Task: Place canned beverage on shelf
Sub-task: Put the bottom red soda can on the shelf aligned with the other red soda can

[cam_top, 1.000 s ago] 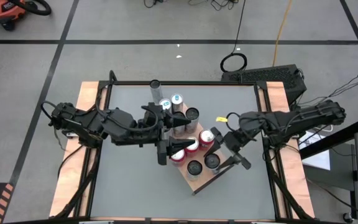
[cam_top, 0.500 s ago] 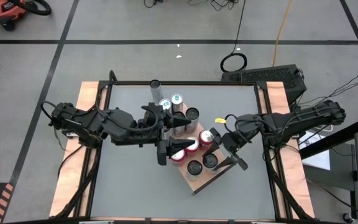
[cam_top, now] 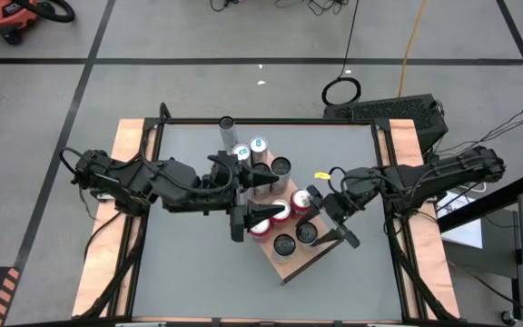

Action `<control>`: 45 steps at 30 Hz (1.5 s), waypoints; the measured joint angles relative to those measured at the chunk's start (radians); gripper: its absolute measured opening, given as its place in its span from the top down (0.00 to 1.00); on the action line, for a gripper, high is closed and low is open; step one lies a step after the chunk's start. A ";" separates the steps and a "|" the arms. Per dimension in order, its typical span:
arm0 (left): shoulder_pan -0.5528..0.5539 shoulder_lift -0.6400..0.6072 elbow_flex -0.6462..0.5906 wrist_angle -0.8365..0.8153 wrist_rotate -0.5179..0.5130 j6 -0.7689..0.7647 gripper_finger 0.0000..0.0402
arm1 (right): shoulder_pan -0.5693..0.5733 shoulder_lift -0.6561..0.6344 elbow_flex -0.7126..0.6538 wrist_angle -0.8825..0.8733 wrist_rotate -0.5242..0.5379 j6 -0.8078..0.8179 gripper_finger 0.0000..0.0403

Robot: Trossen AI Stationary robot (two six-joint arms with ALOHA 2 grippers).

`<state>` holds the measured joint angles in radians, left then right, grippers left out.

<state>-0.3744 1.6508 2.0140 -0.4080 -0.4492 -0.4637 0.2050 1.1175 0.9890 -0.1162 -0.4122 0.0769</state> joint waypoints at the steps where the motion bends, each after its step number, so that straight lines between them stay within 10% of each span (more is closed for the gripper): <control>1: 0.000 0.000 0.000 0.000 0.000 0.000 0.09 | 0.000 0.000 0.000 0.000 0.000 -0.001 0.39; 33: 0.000 0.000 0.000 -0.007 -0.001 0.008 0.09 | 0.005 -0.157 0.001 -0.067 0.061 0.198 0.27; 45: 0.008 0.000 0.000 -0.031 -0.018 0.009 0.09 | 0.107 -0.104 0.332 -0.652 0.261 0.192 0.30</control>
<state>-0.3668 1.6508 2.0140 -0.4389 -0.4671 -0.4545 0.3119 1.0138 1.3214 -0.7680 -0.1508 0.2694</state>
